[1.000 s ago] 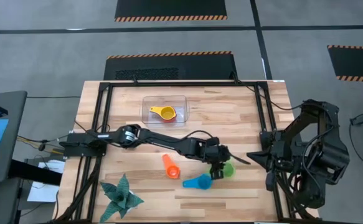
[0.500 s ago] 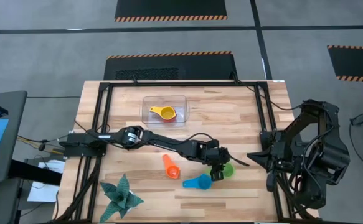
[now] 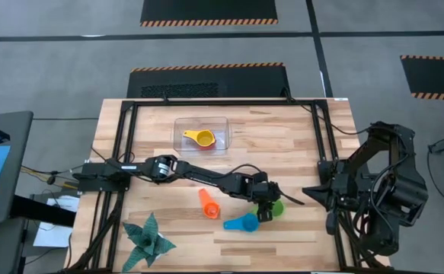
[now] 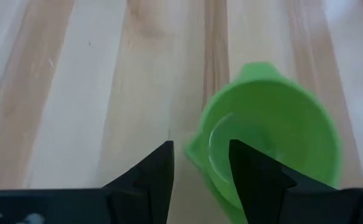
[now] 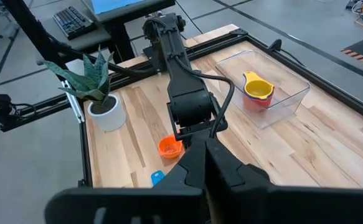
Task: Nest measuring cups in basket
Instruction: Stack the green measuring cup on top of the yellow measuring cup into the transparent bin
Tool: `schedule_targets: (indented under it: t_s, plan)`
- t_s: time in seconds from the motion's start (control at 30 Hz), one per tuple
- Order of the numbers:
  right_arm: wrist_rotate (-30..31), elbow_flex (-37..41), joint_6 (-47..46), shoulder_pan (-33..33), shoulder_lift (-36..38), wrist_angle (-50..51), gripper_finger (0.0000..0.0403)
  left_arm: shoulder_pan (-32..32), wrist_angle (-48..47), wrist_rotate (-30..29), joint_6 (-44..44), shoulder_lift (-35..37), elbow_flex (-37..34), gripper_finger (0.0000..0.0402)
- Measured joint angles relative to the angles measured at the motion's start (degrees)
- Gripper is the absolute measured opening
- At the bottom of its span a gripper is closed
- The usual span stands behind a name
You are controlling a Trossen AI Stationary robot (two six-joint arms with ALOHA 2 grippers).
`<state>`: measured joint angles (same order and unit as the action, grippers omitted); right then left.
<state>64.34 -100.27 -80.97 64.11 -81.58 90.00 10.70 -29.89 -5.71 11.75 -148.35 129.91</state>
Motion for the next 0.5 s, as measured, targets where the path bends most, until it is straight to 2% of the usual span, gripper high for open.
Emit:
schedule_targets:
  t_s: [0.4, 0.5]
  plan:
    - [0.00, -0.01, -0.68, 1.30, 0.00, -0.59, 0.0017, -0.07, -4.96, -3.31, -2.92, 0.04, -0.06, 0.0141]
    - [0.00, 0.00, -1.11, 2.04, 0.00, -0.61, 0.0017, -0.10, -4.90, -5.11, -3.09, 0.07, -0.05, 0.0127]
